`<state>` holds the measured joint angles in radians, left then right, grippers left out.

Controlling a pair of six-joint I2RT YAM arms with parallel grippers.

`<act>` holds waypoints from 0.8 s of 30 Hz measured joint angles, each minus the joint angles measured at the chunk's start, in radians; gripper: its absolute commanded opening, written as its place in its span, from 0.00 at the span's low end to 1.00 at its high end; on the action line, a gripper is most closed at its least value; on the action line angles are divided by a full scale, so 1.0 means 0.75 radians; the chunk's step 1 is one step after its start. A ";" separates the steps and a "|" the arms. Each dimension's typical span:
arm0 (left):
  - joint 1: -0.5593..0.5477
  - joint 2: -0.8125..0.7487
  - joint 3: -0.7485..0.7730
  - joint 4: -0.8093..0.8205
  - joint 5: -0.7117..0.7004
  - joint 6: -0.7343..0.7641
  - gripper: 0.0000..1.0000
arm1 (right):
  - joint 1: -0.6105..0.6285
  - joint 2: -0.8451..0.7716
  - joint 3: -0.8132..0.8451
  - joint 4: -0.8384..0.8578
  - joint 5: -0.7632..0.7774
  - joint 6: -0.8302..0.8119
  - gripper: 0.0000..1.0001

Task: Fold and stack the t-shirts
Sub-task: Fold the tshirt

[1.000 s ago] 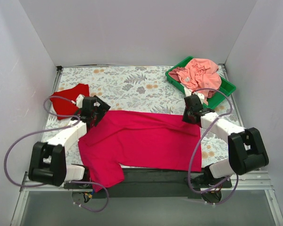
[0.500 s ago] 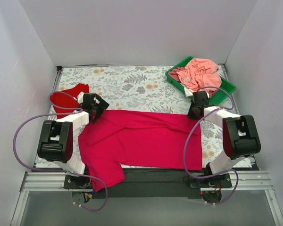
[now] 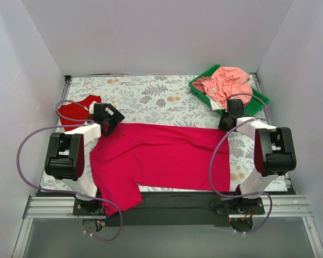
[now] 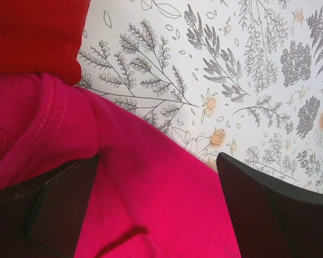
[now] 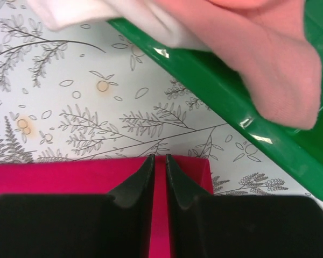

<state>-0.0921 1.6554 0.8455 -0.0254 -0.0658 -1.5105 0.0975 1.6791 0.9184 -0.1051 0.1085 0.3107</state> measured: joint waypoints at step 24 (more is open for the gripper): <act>0.008 -0.016 -0.017 -0.001 0.076 0.063 0.92 | 0.065 -0.157 -0.192 0.001 -0.106 -0.018 0.18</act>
<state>-0.0860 1.6436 0.8330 -0.0257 -0.0090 -1.4631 0.1463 1.5616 0.7742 -0.1043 0.0292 0.2974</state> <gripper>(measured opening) 0.916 0.186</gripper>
